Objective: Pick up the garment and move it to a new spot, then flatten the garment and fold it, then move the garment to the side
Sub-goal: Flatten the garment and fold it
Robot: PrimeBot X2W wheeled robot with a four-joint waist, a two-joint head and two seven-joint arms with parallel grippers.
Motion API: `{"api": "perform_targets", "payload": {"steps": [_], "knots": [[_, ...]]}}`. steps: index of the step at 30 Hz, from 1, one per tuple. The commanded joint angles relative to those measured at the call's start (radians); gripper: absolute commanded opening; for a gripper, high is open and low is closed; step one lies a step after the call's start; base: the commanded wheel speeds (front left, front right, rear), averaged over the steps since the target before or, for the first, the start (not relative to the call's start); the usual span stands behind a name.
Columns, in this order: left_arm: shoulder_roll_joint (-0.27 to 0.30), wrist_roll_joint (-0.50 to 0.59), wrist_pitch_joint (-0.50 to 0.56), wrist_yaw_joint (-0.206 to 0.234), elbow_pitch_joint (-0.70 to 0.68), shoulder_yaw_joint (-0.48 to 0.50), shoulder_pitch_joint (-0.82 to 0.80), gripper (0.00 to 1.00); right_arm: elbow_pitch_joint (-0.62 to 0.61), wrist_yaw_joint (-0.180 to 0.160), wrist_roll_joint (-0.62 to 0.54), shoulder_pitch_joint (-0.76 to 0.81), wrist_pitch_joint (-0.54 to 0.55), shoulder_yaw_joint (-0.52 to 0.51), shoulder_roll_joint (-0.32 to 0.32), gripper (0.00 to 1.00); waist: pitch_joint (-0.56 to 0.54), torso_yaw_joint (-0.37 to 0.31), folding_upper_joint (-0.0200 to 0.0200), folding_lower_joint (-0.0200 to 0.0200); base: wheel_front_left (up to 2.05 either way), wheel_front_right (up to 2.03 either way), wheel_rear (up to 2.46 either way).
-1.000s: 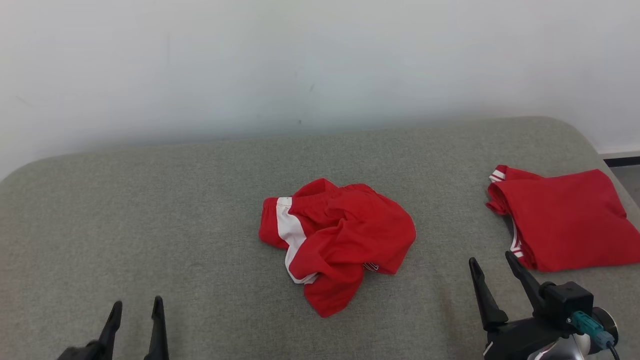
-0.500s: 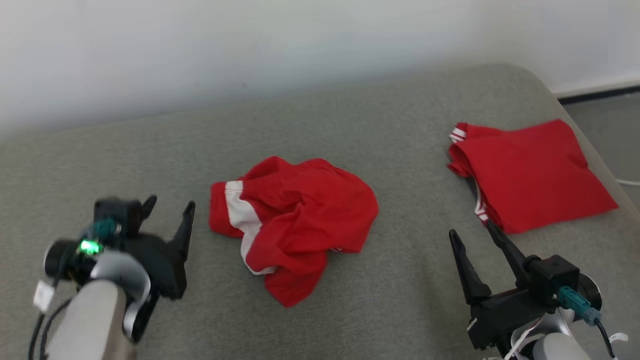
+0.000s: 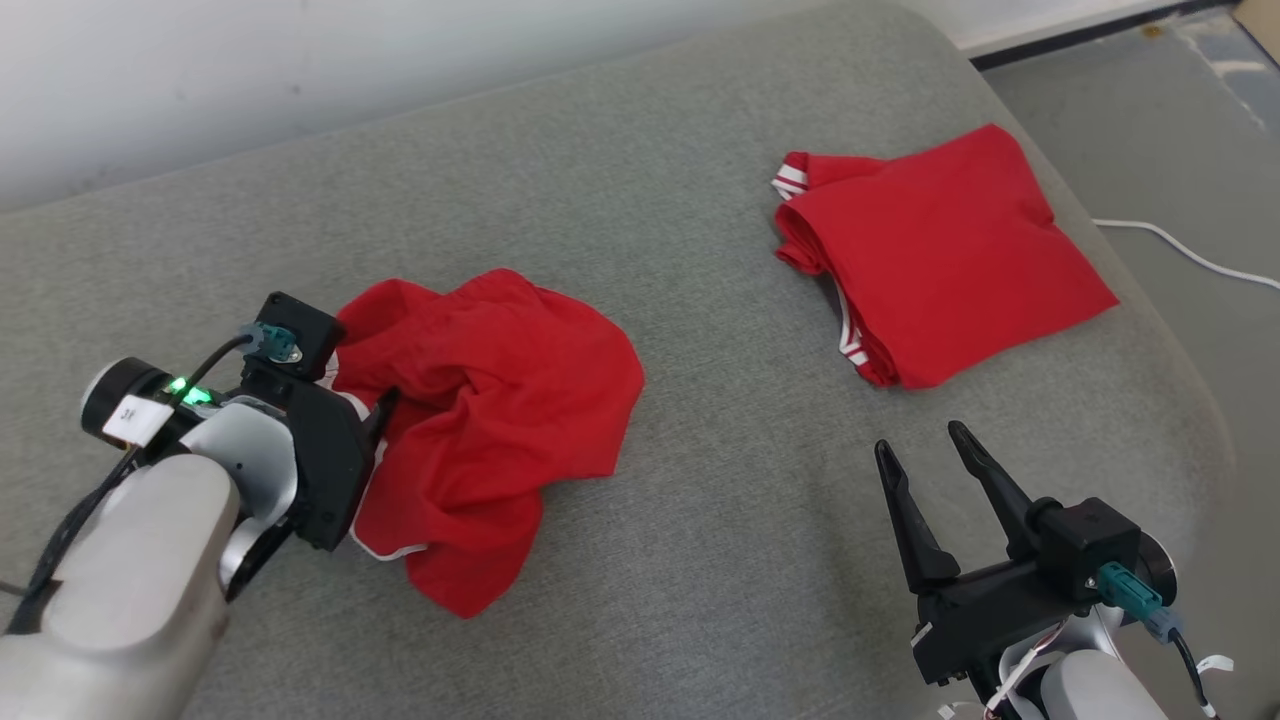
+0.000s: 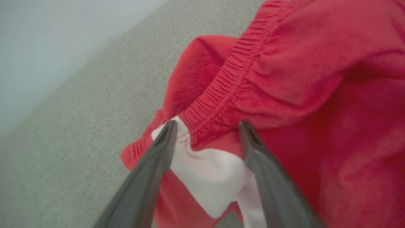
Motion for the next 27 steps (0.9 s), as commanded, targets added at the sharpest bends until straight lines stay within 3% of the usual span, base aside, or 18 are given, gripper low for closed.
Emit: {"api": "perform_targets", "payload": {"steps": [1,6,16,18,27], "knots": [[0.016,-0.014,0.010,0.002,0.007,-0.016,-0.020,1.00,0.001,-0.003,0.002,-0.009,-0.005,0.002,0.002,1.00,0.026,-0.033,-0.0002,-0.0003,0.00,0.00,0.00],[0.050,0.010,-0.009,0.002,0.045,-0.068,-0.070,1.00,0.010,-0.003,0.008,-0.017,-0.010,0.006,-0.006,1.00,0.027,-0.039,-0.0002,-0.0003,0.00,0.00,0.00],[0.016,0.016,0.001,0.003,0.158,-0.125,-0.128,1.00,0.005,-0.003,0.009,-0.032,0.003,0.025,-0.012,1.00,0.036,-0.045,-0.0002,-0.0003,0.00,0.00,0.00],[0.009,0.009,0.010,0.003,0.174,-0.133,-0.142,0.00,0.003,-0.003,0.009,-0.034,0.002,0.026,-0.011,1.00,0.040,-0.044,-0.0002,-0.0003,0.00,0.00,0.00],[-0.063,-0.028,-0.104,0.025,0.168,-0.104,-0.189,0.00,0.013,-0.003,0.005,-0.029,-0.003,0.015,0.000,1.00,0.036,-0.014,-0.0002,-0.0003,0.00,0.00,0.00]]}}
